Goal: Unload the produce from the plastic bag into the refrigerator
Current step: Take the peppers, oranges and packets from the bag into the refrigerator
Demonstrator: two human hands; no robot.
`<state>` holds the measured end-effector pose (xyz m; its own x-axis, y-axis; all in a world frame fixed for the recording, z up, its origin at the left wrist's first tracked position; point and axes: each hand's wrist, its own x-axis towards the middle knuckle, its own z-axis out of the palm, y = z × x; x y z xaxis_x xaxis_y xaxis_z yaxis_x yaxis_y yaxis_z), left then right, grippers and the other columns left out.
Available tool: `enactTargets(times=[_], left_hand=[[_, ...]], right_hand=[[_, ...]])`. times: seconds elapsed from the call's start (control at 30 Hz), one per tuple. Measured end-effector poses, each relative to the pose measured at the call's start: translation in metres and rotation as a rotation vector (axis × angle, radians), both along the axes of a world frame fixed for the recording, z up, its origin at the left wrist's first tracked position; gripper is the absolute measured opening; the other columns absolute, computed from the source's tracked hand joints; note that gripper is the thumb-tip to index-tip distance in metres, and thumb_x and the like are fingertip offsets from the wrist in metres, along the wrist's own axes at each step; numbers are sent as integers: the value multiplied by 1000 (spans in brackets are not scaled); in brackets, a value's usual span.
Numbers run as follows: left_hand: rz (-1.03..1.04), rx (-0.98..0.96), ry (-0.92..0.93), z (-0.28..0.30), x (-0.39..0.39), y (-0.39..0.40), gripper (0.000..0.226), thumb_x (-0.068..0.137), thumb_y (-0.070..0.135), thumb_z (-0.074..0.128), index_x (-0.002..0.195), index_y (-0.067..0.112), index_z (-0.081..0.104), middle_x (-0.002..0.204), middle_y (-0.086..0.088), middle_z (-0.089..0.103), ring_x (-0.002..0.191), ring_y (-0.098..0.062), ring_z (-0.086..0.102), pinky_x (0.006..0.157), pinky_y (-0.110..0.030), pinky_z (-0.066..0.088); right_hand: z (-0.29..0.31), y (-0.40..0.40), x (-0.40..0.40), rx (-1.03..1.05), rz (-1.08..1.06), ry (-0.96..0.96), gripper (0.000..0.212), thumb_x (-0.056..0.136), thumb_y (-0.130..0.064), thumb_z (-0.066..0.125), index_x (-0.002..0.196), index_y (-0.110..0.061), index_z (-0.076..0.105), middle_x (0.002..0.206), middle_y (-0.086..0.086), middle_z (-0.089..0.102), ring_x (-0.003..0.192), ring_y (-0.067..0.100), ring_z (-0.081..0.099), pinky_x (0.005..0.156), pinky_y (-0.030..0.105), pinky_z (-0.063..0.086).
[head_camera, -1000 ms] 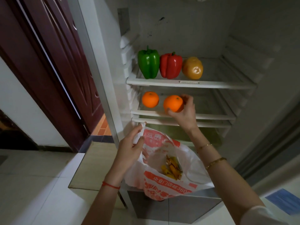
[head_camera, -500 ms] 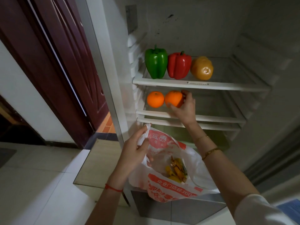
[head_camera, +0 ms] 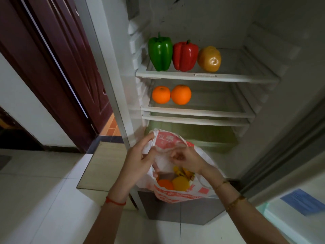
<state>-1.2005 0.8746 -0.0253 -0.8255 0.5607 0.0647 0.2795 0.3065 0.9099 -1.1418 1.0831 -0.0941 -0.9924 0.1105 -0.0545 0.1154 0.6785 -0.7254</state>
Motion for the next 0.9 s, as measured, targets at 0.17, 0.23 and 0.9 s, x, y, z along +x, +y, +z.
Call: enactTargets(times=[0.17, 0.23, 0.9], left_hand=[[7, -7, 14, -1, 21, -11, 42, 96, 6, 54, 137, 18, 52, 123, -19, 66, 93, -16, 63, 54, -18, 48], [-13, 20, 3, -2, 25, -14, 42, 96, 3, 53, 135, 19, 52, 124, -15, 65, 67, -4, 69, 50, -7, 42], [30, 43, 12, 6, 18, -14, 43, 98, 11, 51, 139, 26, 49, 99, -3, 70, 55, -3, 65, 53, -9, 47]], right_hand=[[-46, -27, 6, 181, 104, -267, 47, 92, -35, 63, 134, -17, 51, 131, 0, 52, 119, 19, 50, 100, 26, 40], [-66, -35, 0, 334, 221, -359, 53, 89, -37, 65, 138, -26, 49, 138, 4, 52, 127, 28, 49, 106, 40, 39], [-18, -10, 22, -270, -63, 67, 73, 69, -33, 81, 131, -42, 43, 136, -6, 44, 119, 13, 51, 94, 35, 54]])
